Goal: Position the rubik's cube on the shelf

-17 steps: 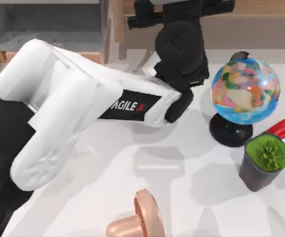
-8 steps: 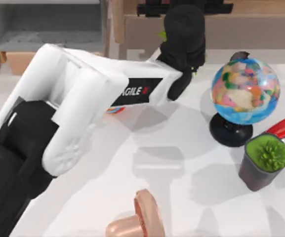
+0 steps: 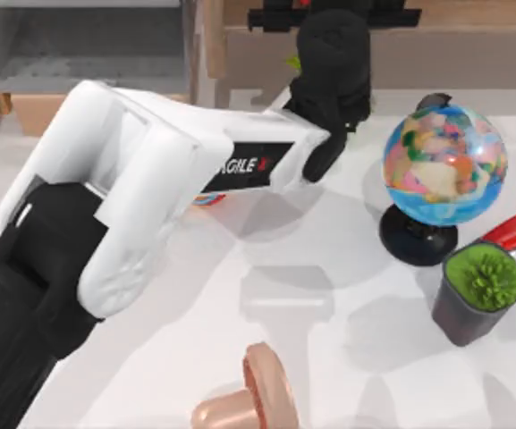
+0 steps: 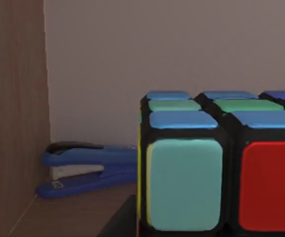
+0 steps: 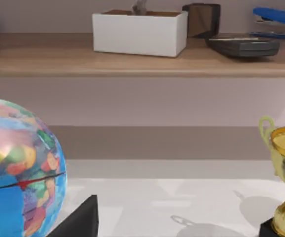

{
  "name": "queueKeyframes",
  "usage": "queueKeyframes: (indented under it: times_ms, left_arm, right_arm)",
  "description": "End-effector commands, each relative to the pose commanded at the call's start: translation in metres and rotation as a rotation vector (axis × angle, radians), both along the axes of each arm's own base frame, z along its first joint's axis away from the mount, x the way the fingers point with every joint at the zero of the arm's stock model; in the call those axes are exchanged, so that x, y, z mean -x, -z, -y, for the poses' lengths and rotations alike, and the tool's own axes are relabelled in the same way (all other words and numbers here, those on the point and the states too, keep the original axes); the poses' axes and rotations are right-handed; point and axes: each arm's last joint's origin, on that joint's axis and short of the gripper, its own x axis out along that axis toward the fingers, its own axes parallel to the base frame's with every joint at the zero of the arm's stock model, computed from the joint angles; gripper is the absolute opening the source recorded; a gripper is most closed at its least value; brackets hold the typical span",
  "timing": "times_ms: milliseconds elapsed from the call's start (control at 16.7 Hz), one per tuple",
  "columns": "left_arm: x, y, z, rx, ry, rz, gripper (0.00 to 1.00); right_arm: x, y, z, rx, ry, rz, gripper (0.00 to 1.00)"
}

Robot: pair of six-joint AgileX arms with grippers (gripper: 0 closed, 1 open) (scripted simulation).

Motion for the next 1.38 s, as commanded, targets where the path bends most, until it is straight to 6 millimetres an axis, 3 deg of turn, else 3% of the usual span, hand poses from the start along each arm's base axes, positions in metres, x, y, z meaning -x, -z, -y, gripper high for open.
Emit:
queueKeyframes:
  times_ms: [540, 1140, 1380]
  left_arm:
    - [0.0, 0.0, 0.0, 0.0, 0.0, 0.0, 0.98]
    - [0.001, 0.0, 0.002, 0.0, 0.004, 0.0, 1.0]
    - [0.011, -0.008, -0.004, -0.059, 0.067, 0.023, 1.0]
  right_arm:
    - [0.0, 0.0, 0.0, 0.0, 0.0, 0.0, 1.0]
    - [0.0, 0.0, 0.0, 0.0, 0.0, 0.0, 1.0]
    - [0.0, 0.0, 0.0, 0.0, 0.0, 0.0, 1.0]
